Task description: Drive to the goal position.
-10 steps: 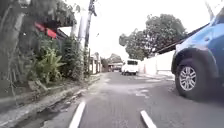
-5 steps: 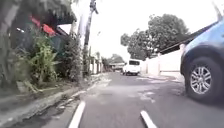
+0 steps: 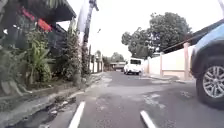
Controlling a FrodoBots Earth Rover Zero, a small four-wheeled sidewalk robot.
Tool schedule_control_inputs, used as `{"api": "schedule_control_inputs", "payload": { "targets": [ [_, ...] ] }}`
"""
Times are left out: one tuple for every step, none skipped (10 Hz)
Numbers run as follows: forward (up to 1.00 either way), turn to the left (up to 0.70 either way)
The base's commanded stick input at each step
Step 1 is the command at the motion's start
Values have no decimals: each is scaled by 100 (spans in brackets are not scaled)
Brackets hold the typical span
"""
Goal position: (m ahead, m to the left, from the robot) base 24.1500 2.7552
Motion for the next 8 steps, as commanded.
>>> {"api": "schedule_control_inputs", "payload": {
  "targets": [
    [70, 0],
    [70, 0],
    [70, 0],
    [70, 0],
    [70, 0],
    [70, 0],
    [70, 0],
    [70, 0]
  ]
}}
